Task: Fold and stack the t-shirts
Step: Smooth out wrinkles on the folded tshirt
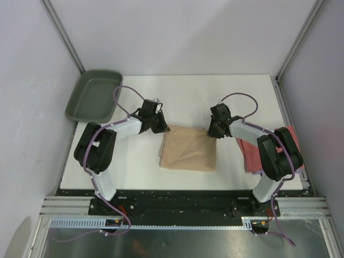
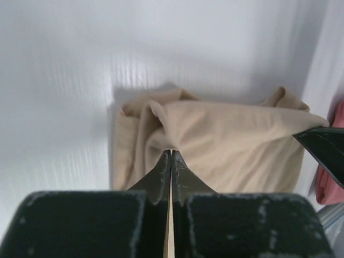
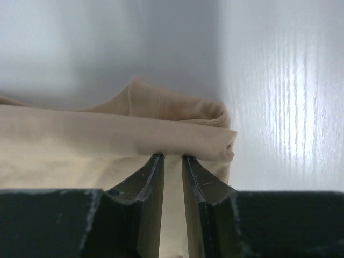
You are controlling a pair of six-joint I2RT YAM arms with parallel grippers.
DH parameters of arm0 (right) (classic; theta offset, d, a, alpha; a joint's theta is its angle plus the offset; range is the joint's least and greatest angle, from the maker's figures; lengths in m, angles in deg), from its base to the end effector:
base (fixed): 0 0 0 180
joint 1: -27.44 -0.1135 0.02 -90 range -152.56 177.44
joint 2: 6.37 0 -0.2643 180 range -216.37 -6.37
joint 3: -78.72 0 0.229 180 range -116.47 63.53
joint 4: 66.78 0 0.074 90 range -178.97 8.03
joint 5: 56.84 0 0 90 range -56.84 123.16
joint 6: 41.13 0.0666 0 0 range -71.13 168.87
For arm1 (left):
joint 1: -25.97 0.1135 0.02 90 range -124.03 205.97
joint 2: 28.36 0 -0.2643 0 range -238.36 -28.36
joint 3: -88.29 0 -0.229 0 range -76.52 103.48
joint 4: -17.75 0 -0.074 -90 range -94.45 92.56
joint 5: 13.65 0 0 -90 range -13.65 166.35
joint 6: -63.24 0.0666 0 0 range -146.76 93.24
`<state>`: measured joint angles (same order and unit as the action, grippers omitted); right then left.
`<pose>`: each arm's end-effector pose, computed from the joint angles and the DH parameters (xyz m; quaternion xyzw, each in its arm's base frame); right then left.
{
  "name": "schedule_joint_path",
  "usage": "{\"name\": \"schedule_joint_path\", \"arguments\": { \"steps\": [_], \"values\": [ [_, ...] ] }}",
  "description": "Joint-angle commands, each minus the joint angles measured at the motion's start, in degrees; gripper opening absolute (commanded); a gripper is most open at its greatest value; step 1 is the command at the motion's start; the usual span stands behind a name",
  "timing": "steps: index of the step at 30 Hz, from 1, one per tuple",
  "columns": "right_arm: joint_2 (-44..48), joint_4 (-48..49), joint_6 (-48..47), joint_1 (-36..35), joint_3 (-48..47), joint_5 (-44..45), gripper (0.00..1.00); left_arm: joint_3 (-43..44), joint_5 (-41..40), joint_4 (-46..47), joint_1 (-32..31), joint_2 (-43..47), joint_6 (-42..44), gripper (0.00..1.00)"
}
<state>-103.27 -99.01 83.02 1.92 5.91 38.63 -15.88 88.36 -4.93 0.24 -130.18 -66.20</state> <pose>0.3083 0.1402 0.1657 0.0857 0.9523 0.1043 0.2737 0.3290 -0.1739 0.1674 -0.0744 0.9283 -0.2715 0.2430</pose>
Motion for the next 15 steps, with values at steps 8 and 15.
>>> {"name": "schedule_joint_path", "arguments": {
  "steps": [8,15],
  "values": [
    [-7.54,4.18,-0.78,5.37,-5.05,-3.77,0.24,9.30,-1.68,2.45,3.22,-11.93,1.20,0.00],
    [-6.57,1.84,-1.19,5.92,-6.29,-4.15,0.26,9.15,-1.78,2.42,3.43,-12.97,1.68,0.00]
  ]
}}
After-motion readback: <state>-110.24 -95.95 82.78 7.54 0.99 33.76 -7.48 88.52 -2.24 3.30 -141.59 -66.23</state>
